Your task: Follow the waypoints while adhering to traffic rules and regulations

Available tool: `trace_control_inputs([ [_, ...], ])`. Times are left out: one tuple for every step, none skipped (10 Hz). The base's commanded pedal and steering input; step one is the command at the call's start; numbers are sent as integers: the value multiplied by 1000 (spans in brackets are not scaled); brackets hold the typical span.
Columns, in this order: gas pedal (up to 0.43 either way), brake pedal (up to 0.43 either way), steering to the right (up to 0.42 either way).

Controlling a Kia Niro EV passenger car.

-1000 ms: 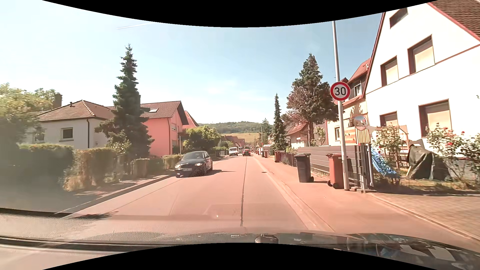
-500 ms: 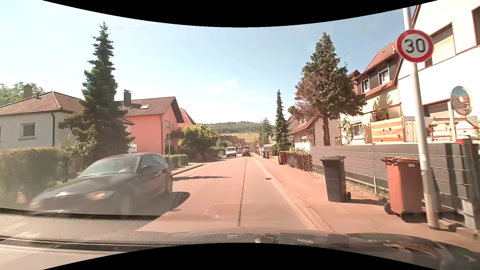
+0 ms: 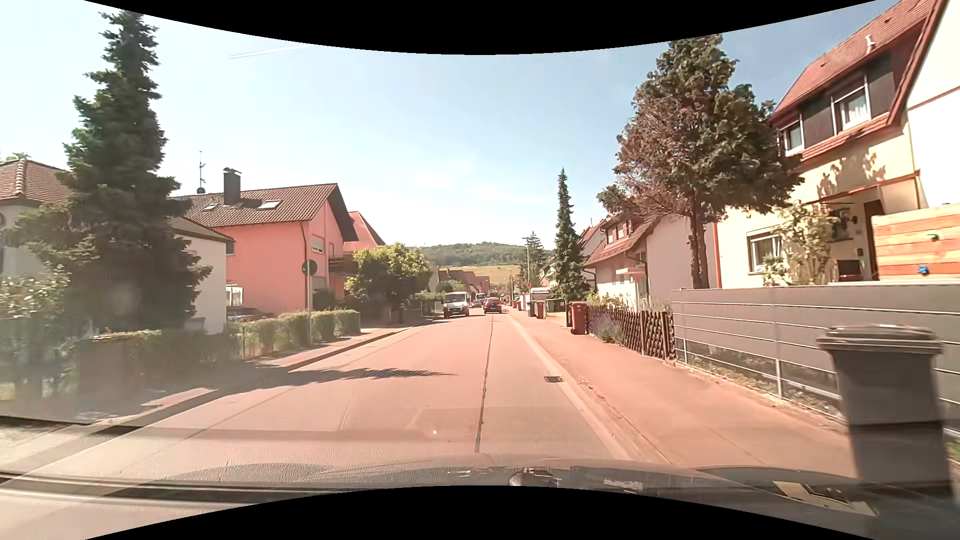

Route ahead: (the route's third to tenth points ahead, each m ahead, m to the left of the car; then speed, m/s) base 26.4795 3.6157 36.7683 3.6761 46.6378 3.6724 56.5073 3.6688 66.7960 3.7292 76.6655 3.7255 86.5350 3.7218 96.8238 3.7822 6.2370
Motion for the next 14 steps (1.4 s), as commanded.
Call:
trace_control_inputs([
  [39, 0, -5],
  [39, 0, -5],
  [39, 0, -5],
  [39, 0, -5],
  [39, 0, -5],
  [39, 0, -5],
  [39, 0, -5],
  [39, 0, -5],
  [39, 0, -5],
  [39, 0, -5],
  [39, 0, -5],
  [39, 0, -5],
  [39, 0, -4],
  [39, 0, -4],
])
